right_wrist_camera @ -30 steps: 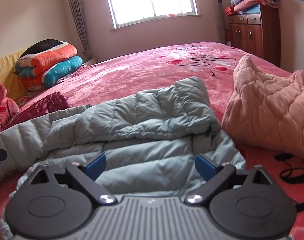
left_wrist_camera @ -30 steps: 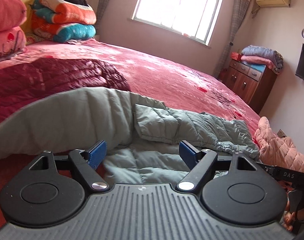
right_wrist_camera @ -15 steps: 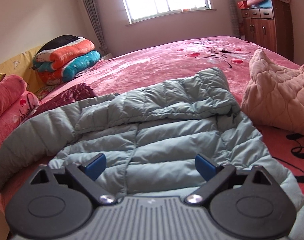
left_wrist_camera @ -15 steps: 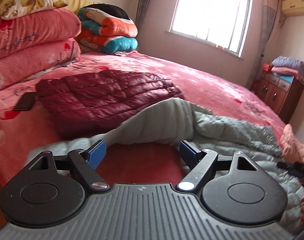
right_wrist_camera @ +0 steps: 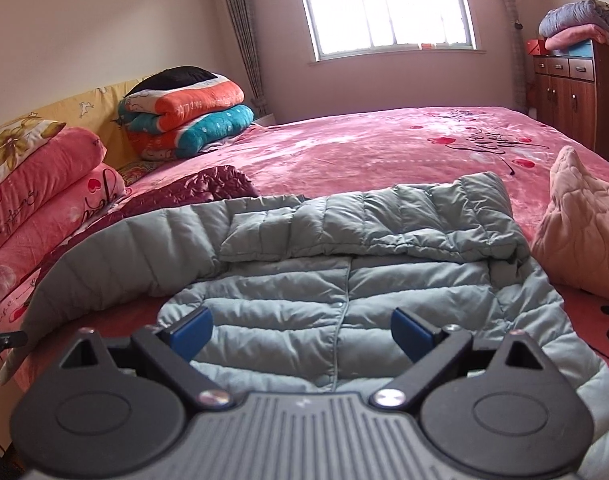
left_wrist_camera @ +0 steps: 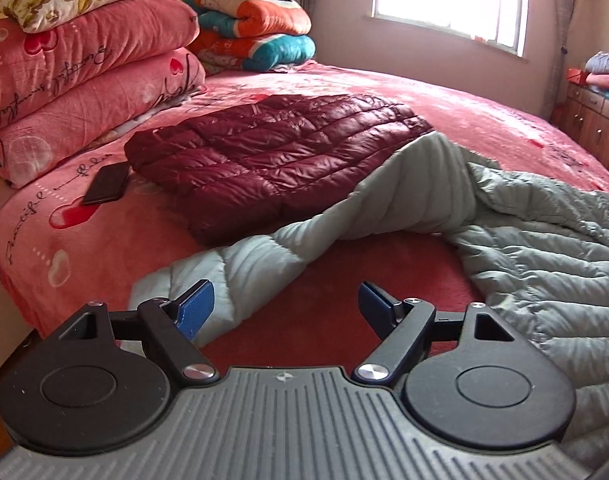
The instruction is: Fold large clothes
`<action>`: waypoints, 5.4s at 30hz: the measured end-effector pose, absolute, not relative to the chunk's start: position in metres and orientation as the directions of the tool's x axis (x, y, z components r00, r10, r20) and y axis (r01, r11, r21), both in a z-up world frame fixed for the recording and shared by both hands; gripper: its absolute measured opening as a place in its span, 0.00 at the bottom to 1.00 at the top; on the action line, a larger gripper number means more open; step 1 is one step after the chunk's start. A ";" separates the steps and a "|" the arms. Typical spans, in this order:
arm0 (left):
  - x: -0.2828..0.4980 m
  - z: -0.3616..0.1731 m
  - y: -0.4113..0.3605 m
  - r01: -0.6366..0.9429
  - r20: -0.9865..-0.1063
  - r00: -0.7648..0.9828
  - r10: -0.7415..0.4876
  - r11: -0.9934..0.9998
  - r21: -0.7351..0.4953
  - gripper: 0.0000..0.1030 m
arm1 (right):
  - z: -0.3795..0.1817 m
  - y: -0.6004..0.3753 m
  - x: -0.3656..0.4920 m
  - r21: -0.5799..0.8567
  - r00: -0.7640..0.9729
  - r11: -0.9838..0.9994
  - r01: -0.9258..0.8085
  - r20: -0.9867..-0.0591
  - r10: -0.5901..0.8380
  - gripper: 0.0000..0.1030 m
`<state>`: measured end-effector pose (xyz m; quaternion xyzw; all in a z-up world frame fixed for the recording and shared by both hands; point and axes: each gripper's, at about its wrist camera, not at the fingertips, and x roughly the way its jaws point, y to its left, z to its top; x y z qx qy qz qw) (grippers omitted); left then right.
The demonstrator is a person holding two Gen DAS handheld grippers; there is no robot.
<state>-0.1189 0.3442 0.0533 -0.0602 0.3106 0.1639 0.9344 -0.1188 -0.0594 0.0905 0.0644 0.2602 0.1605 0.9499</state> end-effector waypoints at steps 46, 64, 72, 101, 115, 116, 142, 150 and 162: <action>-0.041 0.140 0.258 -0.192 -0.527 0.832 0.174 0.981 0.022 0.10 | 0.071 -0.092 -0.096 0.295 0.830 0.929 -0.221 -0.444 0.339 0.93; -0.074 0.084 0.294 -0.269 -0.613 0.758 0.223 0.963 0.017 0.21 | 0.064 -0.136 -0.075 0.476 0.826 0.871 -0.125 -0.436 0.357 0.94; -0.065 0.042 0.298 -0.252 -0.665 0.705 0.246 0.964 0.088 0.53 | 0.059 -0.122 -0.071 0.444 0.804 0.880 -0.171 -0.453 0.384 0.94; 0.054 0.176 0.150 0.201 -0.553 0.787 -0.274 0.961 -0.190 0.06 | 0.062 -0.194 -0.037 0.590 0.886 0.806 -0.034 -0.356 0.298 0.94; 0.151 0.102 0.024 0.344 -0.676 0.636 -0.372 0.921 -0.183 0.06 | 0.065 -0.265 -0.015 0.680 0.947 0.730 0.074 -0.277 0.162 0.95; 0.155 0.099 0.021 0.343 -0.685 0.627 -0.370 0.921 -0.183 0.07 | 0.066 -0.267 -0.015 0.677 0.949 0.733 0.073 -0.273 0.157 0.95; 0.190 0.107 -0.007 0.362 -0.664 0.634 -0.397 0.911 -0.198 0.83 | 0.073 -0.217 0.005 0.381 0.906 0.914 -0.141 -0.322 0.274 0.95; 0.182 0.104 -0.013 0.397 -0.661 0.619 -0.424 0.895 -0.202 0.83 | 0.068 -0.192 0.007 0.345 0.866 0.900 -0.267 -0.323 0.381 0.95; 0.180 0.106 0.010 0.366 -0.638 0.642 -0.425 0.901 -0.232 0.83 | 0.060 -0.162 0.011 0.225 0.845 0.920 -0.320 -0.371 0.385 0.90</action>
